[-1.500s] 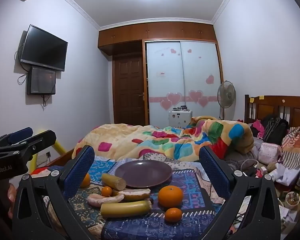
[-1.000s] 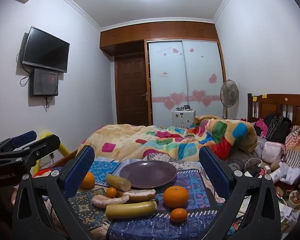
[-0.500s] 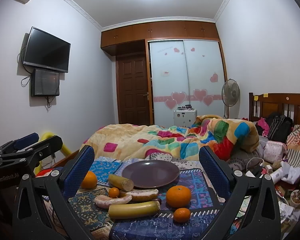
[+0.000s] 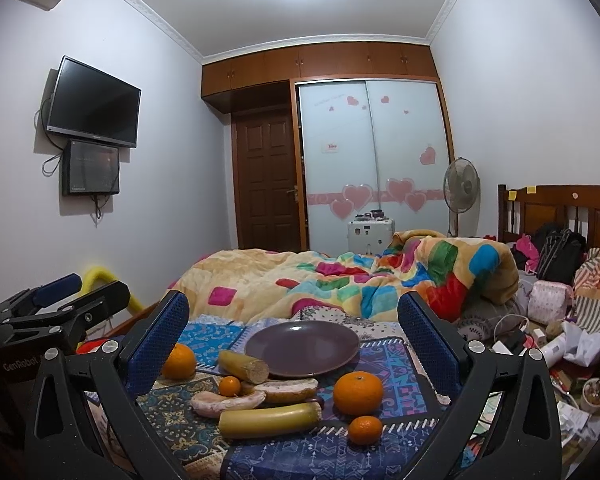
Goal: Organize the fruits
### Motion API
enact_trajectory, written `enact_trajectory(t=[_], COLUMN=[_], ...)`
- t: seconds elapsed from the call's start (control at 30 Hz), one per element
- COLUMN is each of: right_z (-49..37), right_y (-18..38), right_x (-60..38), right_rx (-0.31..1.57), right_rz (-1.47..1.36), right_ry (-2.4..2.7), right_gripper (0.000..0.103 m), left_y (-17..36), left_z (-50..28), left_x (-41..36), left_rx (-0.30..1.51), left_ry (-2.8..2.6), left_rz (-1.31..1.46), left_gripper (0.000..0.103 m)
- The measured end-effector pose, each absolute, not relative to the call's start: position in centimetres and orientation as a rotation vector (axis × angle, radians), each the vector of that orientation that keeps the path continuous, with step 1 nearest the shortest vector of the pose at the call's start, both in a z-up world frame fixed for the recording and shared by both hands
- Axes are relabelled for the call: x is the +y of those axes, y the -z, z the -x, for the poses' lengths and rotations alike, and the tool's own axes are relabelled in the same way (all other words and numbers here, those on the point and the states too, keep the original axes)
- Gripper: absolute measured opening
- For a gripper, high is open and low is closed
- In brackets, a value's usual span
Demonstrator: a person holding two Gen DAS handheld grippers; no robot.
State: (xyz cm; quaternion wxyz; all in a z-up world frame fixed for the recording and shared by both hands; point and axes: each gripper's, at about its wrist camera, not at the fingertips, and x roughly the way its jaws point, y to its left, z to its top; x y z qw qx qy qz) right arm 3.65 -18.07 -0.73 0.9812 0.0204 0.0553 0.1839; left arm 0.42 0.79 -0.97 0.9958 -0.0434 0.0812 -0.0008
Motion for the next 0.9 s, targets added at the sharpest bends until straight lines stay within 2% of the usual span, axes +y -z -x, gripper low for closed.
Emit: enact_trajectory(t=[0.9], right_z=[-3.79], right_y=[1.04], right_x=[-17.7], right_rx=[0.126], right_rz=[-0.051], right_ry=[-0.384], right_gripper=[0.103], left_y=[1.41], left_z=[-0.44], left_x=[1.07], left_rx=[0.156], left_ry=[-0.006], left_rz=[0.089], left_gripper=[0.103])
